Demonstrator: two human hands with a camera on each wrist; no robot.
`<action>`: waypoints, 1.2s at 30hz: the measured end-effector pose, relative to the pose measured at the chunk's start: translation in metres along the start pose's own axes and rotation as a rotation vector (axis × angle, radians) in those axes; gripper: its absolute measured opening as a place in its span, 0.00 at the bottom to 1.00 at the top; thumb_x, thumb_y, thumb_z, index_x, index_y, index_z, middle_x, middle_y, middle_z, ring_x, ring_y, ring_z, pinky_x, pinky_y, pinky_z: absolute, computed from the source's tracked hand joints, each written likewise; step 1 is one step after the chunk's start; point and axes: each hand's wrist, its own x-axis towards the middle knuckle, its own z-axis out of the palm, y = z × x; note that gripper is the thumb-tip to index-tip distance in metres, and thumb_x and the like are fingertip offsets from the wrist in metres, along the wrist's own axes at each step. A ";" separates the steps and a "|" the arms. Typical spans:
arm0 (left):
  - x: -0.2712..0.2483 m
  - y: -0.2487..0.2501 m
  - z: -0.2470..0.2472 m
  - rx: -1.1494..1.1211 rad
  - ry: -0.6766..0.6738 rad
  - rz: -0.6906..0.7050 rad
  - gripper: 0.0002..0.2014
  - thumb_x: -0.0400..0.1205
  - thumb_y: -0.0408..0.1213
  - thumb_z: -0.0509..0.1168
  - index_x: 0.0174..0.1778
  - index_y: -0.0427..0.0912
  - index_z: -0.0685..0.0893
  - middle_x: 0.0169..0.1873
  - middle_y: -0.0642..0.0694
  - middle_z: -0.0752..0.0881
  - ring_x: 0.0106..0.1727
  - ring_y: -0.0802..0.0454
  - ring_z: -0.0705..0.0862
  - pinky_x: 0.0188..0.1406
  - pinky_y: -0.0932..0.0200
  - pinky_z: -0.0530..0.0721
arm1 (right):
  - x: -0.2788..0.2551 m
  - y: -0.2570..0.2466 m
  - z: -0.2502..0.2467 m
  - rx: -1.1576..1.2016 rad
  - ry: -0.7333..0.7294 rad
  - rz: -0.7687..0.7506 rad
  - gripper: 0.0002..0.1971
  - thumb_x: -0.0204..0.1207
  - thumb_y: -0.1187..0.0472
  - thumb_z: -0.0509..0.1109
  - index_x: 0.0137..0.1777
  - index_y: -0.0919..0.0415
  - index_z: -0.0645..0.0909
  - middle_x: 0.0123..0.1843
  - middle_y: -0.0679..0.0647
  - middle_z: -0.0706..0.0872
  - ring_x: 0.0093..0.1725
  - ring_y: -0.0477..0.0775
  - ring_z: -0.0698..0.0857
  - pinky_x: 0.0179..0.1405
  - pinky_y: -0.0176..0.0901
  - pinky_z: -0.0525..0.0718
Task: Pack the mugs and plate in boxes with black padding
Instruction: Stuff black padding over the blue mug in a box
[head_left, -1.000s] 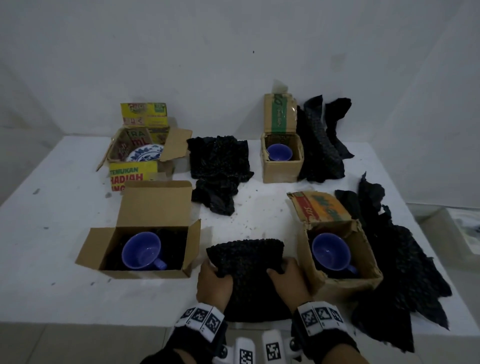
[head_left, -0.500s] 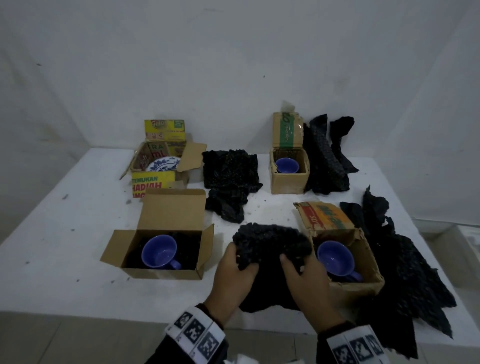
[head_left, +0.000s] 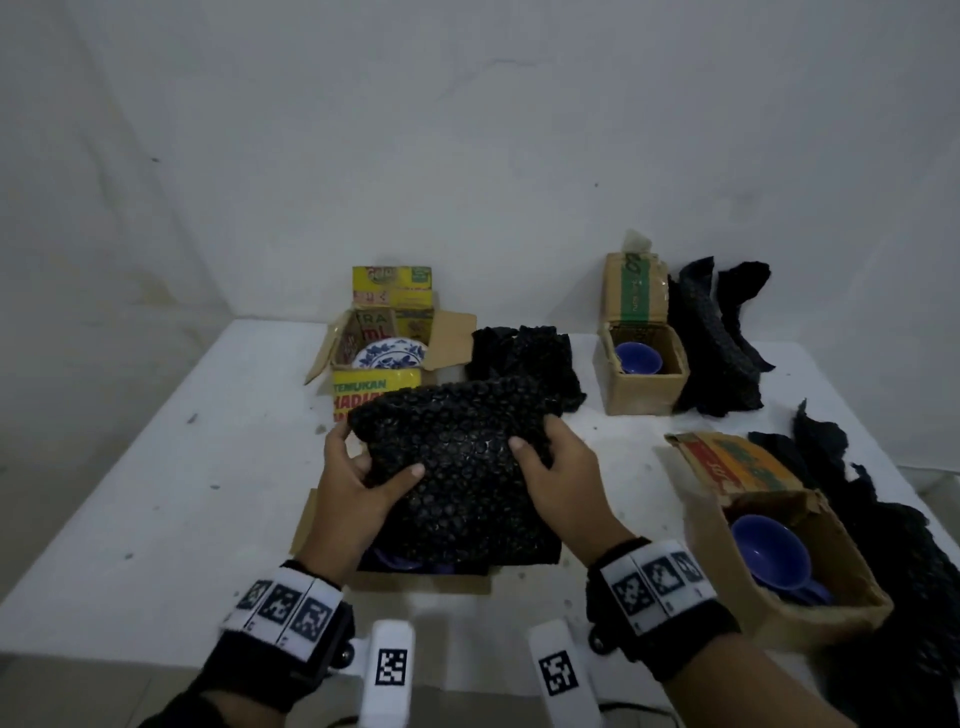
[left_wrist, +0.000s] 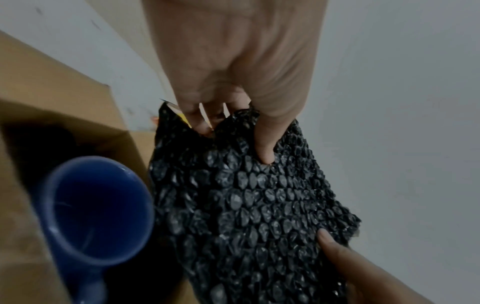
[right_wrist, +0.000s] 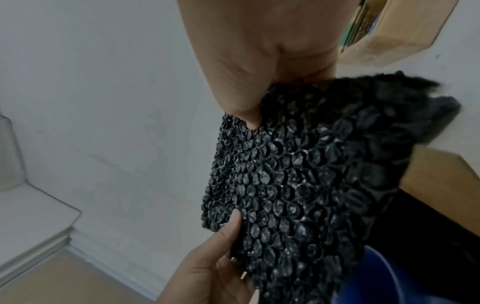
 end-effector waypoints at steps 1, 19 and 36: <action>0.006 -0.008 -0.009 0.009 0.006 -0.003 0.43 0.71 0.29 0.75 0.75 0.56 0.58 0.59 0.38 0.84 0.59 0.46 0.84 0.61 0.39 0.82 | 0.002 0.002 0.013 -0.018 -0.018 0.024 0.10 0.81 0.58 0.65 0.57 0.63 0.78 0.52 0.50 0.82 0.54 0.49 0.80 0.49 0.35 0.74; 0.034 -0.078 -0.046 0.669 -0.056 0.053 0.36 0.73 0.47 0.73 0.75 0.42 0.66 0.61 0.41 0.82 0.60 0.44 0.81 0.41 0.66 0.71 | -0.017 0.027 0.104 -0.742 -0.453 -0.375 0.43 0.69 0.29 0.60 0.81 0.47 0.56 0.83 0.53 0.59 0.83 0.58 0.52 0.80 0.60 0.51; 0.024 -0.116 -0.073 0.273 -0.327 0.115 0.25 0.79 0.54 0.53 0.71 0.70 0.54 0.73 0.74 0.58 0.74 0.79 0.57 0.81 0.60 0.56 | -0.025 0.063 0.116 -0.656 -0.600 -0.429 0.42 0.74 0.29 0.51 0.81 0.57 0.60 0.82 0.53 0.63 0.80 0.56 0.61 0.76 0.47 0.53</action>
